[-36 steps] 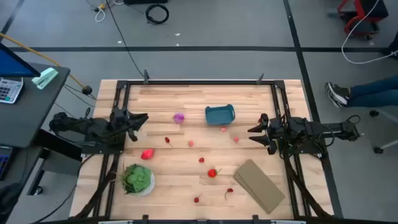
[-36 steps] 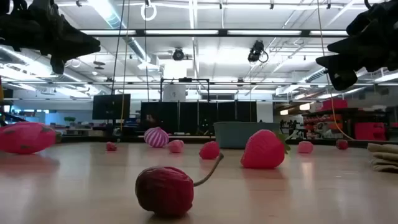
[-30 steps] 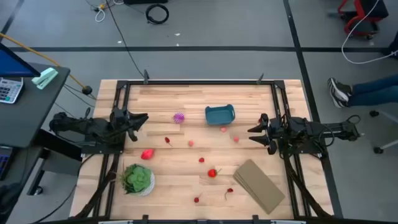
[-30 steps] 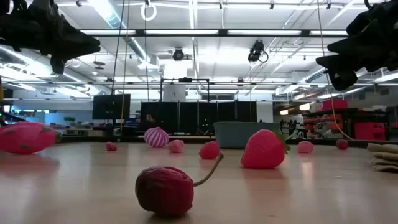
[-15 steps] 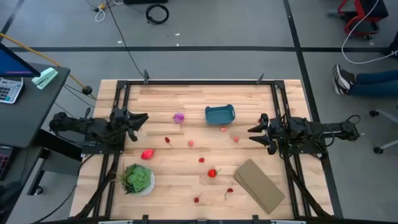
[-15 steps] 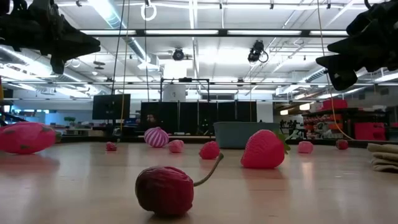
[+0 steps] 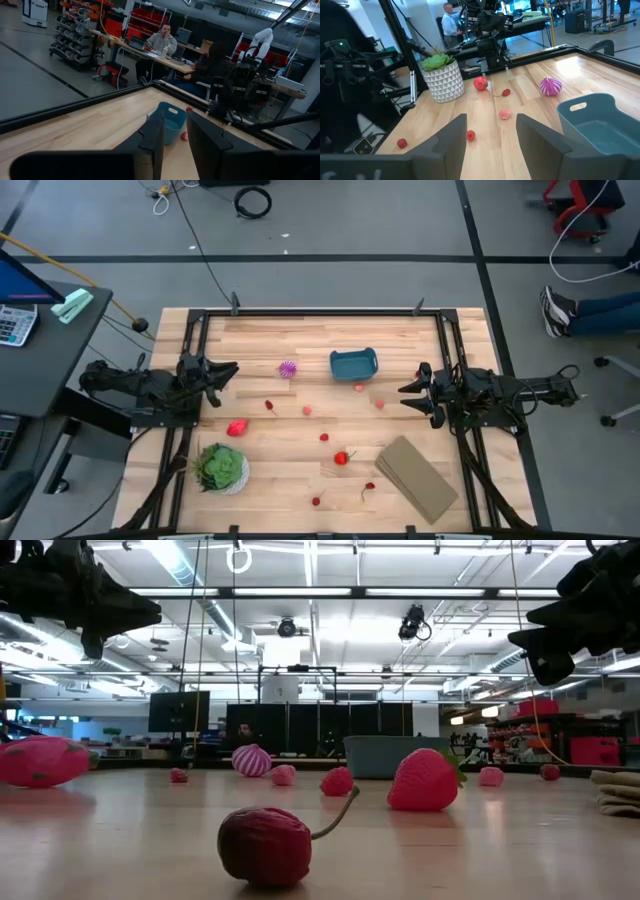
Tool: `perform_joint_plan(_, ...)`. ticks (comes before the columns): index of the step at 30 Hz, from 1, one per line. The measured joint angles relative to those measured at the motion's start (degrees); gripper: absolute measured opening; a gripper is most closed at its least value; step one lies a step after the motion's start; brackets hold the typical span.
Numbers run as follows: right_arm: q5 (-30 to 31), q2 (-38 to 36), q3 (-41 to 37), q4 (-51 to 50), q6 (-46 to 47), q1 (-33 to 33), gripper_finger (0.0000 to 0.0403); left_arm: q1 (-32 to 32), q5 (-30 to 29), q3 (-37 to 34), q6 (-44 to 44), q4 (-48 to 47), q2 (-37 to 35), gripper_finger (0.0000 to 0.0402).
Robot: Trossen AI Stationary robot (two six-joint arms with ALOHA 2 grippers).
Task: Pick and placing Produce into tupperware
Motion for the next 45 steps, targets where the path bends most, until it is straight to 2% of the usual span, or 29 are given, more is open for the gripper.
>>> perform_joint_plan(15, 0.0, 0.0, 0.0, 0.0, 0.0, 0.0, 0.0180, 0.0, 0.0, 0.0, 0.0, 1.4, 0.0, 0.0091)
perform_joint_plan(17, 0.0, 0.0, 0.0, 0.0, 0.0, 0.0, 0.0180, 0.0, 0.0, 0.0, 0.0, 3.5, 0.0, 0.0089)
perform_joint_plan(21, 0.0, 0.0, 0.0, 0.0, 0.0, 0.0, 0.0180, 0.4, -0.2, 0.8, 2.5, 14.0, 0.0, 0.0083)
perform_joint_plan(24, 0.0, 0.0, 0.0, 0.0, 0.0, 0.0, 0.0180, 0.9, -0.2, 2.8, 12.1, 21.2, 0.5, 0.0080)
perform_joint_plan(28, 0.0, 0.0, 0.0, 0.0, 0.0, 0.0, 0.0180, 0.8, -0.2, 9.0, 26.1, 21.4, 4.0, 0.0083)
perform_joint_plan(32, 0.0, 0.0, 0.0, 0.0, 0.0, 0.0, 0.0180, 0.8, -0.2, 17.2, 35.5, 20.8, 11.4, 0.0089)
perform_joint_plan(39, 0.1, 0.0, 0.0, 0.0, 0.0, 0.0, 0.0180, 0.8, -1.6, 35.1, 39.2, 15.0, 26.4, 0.0087)
perform_joint_plan(42, 2.6, 0.0, 0.0, 0.3, -0.6, 0.0, 0.0180, 0.8, -1.8, 42.0, 40.3, 11.6, 31.4, 0.0083)
perform_joint_plan(45, 3.4, 0.0, 0.0, 2.0, 3.1, 0.0, 0.0180, 0.8, -1.8, 47.1, 40.2, 11.6, 35.2, 0.0080)
